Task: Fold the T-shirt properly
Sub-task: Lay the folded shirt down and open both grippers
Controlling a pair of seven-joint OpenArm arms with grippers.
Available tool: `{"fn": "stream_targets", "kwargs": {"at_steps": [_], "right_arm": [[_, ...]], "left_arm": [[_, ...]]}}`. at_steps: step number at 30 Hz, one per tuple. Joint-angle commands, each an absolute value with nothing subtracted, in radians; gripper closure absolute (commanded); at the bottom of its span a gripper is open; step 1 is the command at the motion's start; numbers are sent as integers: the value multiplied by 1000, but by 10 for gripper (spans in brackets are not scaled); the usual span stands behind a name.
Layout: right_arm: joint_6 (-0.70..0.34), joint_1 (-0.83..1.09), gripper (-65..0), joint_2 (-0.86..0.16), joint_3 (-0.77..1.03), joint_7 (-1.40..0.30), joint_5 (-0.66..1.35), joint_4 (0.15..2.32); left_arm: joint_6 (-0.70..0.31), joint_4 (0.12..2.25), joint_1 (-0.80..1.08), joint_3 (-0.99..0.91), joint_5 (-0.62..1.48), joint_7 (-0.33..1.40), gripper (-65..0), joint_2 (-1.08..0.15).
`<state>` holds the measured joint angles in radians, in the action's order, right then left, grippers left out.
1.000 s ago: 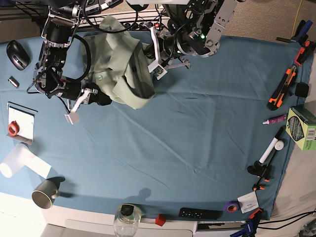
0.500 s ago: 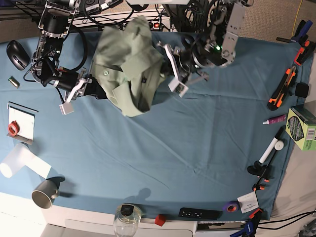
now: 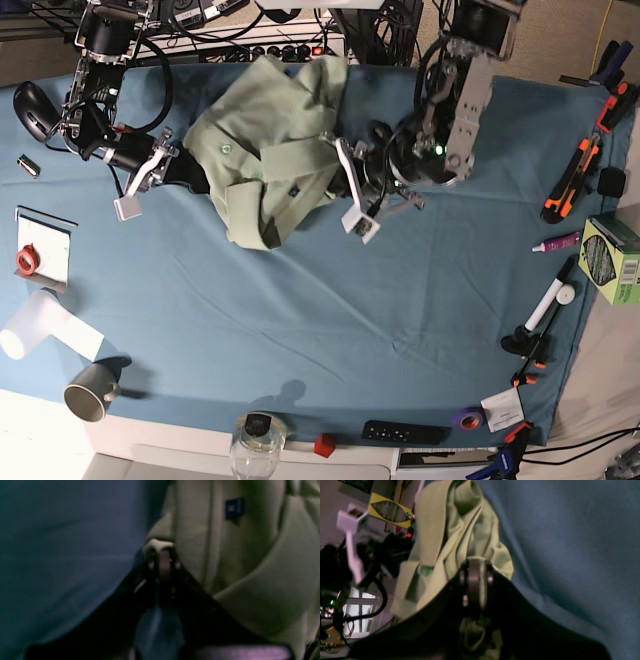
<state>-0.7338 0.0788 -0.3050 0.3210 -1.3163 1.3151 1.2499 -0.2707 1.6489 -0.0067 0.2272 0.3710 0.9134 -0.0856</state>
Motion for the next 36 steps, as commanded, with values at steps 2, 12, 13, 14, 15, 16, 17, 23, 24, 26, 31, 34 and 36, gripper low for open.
{"fn": "stream_targets", "kwargs": {"at_steps": [2,12,13,14,15,16,17,23,24,26,31,34,36], "right_arm": [[-684,126,0,-302,316,-1396,1284,1238],[-684,260,0,-242,316,-1396,1290,1384],[-684,276,0,-232,316,-1396,1290,1408],[-684,290,0,-223,316,-1396,1286,1433],[-685,304,0,-213,316,-1396,1281,1458],[-689,316,0,-204,316,-1396,1271,1482],[-693,326,0,-195,316,-1396,1257,1504],[-692,355,0,-180,316,-1396,1205,1591],[-692,355,0,-180,316,-1396,1199,1598],[-692,355,0,-180,316,-1396,1190,1610],[-692,355,0,-179,316,-1396,1185,1620],[-692,354,0,-179,316,-1396,1185,1620],[-692,353,0,-180,316,-1396,1184,1620]], "left_arm": [[-274,1627,-62,225,384,890,0,-81],[-289,1478,-210,227,437,889,0,-80],[-289,1472,-220,227,443,889,0,-80],[-289,1468,-229,227,447,889,0,-80],[-289,1463,-236,227,450,889,0,-80],[-289,1457,-245,227,450,889,0,-80],[-289,1452,-251,227,450,888,0,-80],[-313,1437,-266,227,450,870,0,-80],[-312,1437,-266,227,451,869,0,-80],[-312,1437,-266,227,450,866,0,-78],[-312,1437,-266,227,450,863,0,-78],[-312,1437,-266,227,450,863,0,-78],[-312,1437,-266,227,450,863,0,-78]]}}
